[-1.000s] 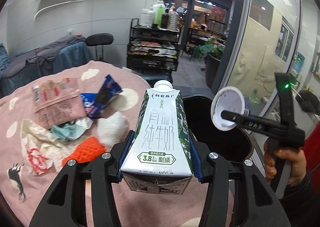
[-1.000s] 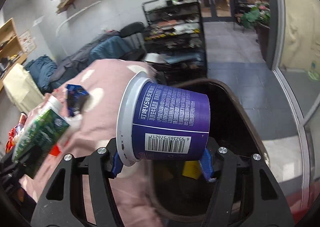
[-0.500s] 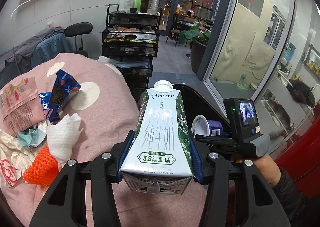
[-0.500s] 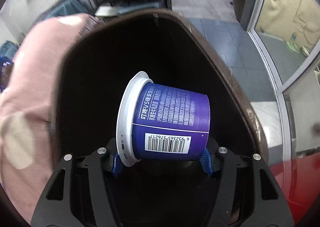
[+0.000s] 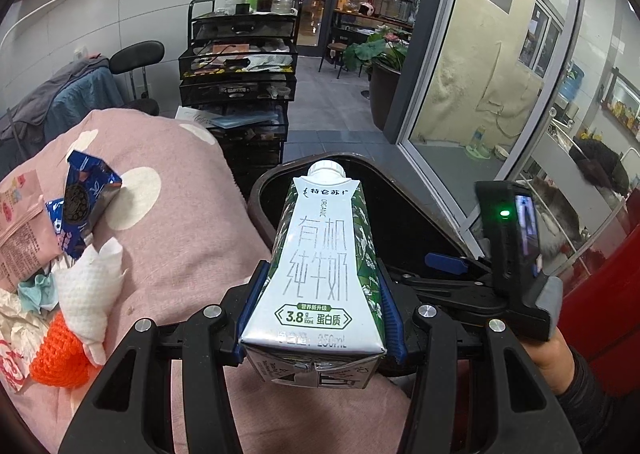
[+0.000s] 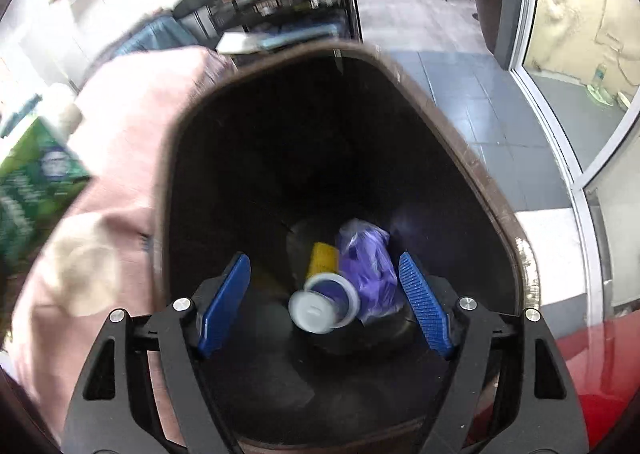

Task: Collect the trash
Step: 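Lower the milk carton into the bin and open the left tool, then move both tools back over the remaining trash on the bed, then grasp the white plastic bag with the left tool while the right tool grasps the white tissue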

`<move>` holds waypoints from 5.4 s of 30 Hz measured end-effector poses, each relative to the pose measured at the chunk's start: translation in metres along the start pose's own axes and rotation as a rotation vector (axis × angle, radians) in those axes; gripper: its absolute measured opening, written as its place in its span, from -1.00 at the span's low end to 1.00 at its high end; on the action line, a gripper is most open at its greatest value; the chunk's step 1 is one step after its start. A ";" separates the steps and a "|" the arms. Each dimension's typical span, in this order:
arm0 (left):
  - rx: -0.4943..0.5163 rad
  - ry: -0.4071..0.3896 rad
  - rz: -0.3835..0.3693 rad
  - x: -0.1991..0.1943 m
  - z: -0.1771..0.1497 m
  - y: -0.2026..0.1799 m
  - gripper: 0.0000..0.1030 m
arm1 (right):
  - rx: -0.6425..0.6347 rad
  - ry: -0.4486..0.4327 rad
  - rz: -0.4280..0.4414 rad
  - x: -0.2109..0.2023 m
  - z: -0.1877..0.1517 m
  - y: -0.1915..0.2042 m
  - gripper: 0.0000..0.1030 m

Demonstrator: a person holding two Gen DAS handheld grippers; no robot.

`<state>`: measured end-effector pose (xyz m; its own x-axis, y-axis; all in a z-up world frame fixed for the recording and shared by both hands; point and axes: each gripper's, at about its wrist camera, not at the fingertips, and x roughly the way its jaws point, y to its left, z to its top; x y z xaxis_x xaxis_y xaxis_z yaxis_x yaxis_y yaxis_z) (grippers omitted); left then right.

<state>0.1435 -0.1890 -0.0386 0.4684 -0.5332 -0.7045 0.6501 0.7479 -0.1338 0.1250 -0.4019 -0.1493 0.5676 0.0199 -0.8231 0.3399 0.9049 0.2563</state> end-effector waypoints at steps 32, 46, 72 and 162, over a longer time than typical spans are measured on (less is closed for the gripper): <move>0.111 0.277 -0.001 0.091 0.018 -0.049 -0.01 | 0.222 -0.317 -0.026 -0.090 0.018 -0.052 0.57; 0.103 0.219 0.023 0.079 0.020 -0.047 0.62 | 0.227 -0.322 -0.020 -0.092 0.016 -0.051 0.67; 0.033 -0.204 0.282 -0.058 -0.011 0.013 0.82 | 0.047 -0.301 0.095 -0.082 0.018 0.031 0.68; -0.242 -0.411 0.519 -0.201 -0.038 0.138 -0.62 | -0.293 -0.199 0.371 -0.078 0.013 0.187 -0.37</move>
<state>0.1161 0.0362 0.0577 0.9011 -0.1536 -0.4056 0.1518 0.9877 -0.0367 0.1541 -0.2398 -0.0304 0.7516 0.3073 -0.5837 -0.1201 0.9338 0.3369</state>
